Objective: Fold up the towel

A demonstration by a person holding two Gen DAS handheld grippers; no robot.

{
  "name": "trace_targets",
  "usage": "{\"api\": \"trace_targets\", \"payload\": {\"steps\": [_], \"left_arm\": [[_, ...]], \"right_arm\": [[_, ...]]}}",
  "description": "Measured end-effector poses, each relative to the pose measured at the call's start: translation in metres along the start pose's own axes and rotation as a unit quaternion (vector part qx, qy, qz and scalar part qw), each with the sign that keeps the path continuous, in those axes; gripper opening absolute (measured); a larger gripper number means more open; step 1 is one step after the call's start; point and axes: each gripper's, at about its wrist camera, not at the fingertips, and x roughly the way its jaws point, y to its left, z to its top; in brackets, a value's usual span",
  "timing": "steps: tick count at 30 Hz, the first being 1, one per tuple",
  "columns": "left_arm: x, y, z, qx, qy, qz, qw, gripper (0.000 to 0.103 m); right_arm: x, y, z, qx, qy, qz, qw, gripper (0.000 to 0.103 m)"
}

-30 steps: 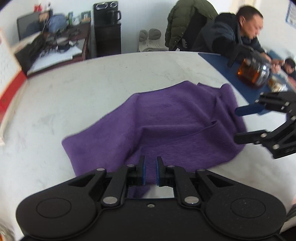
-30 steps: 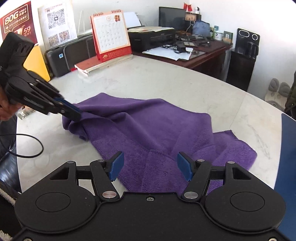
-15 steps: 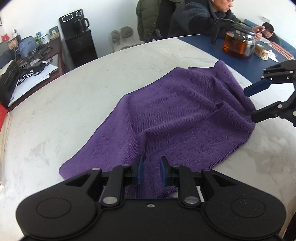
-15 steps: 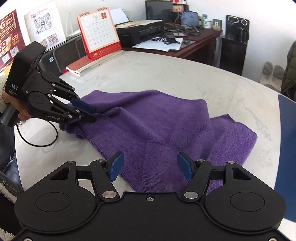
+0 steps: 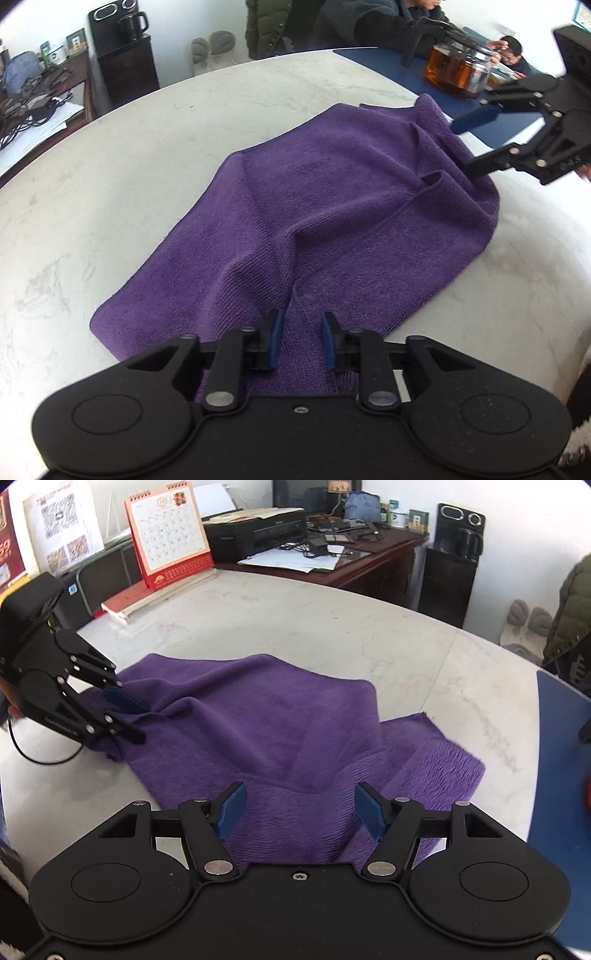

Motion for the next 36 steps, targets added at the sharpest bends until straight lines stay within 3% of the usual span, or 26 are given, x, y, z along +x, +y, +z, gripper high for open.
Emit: {"api": "trace_targets", "payload": {"steps": [3,8,13,15,20,21,28,32,36], "left_arm": [[-0.004,-0.001,-0.002,0.024,0.002,-0.021,0.9995,0.019],[-0.002,-0.002,-0.001,0.023,0.001,-0.029,0.9993,0.019],[0.003,-0.001,0.0,0.013,-0.004,-0.031,0.9994,0.019],[0.004,-0.001,0.001,0.009,-0.005,-0.032,0.9994,0.017],[0.006,0.003,-0.01,0.004,-0.011,-0.028,0.9995,0.016],[0.007,0.002,-0.01,0.006,-0.011,-0.026,0.9996,0.016],[0.003,-0.001,-0.012,0.014,-0.016,-0.019,0.9996,0.016],[-0.001,-0.002,-0.014,0.031,-0.022,-0.035,0.9986,0.016],[0.001,-0.003,-0.014,0.046,-0.019,-0.027,0.9984,0.016]], "right_arm": [[0.003,0.005,0.008,-0.113,0.011,0.044,0.993,0.062],[0.024,0.018,0.023,-0.261,0.058,0.128,0.955,0.061],[0.059,0.027,0.029,-0.325,0.108,0.153,0.927,0.058],[0.066,0.026,0.029,-0.328,0.117,0.165,0.923,0.054],[0.055,0.026,0.029,-0.333,0.126,0.156,0.921,0.02],[0.051,0.026,0.028,-0.337,0.127,0.153,0.92,0.018],[0.016,0.037,0.009,-0.337,0.133,0.139,0.922,0.018],[0.012,0.05,-0.013,-0.351,0.15,0.118,0.917,0.018],[0.011,0.061,-0.022,-0.37,0.142,0.091,0.913,0.018]]}}
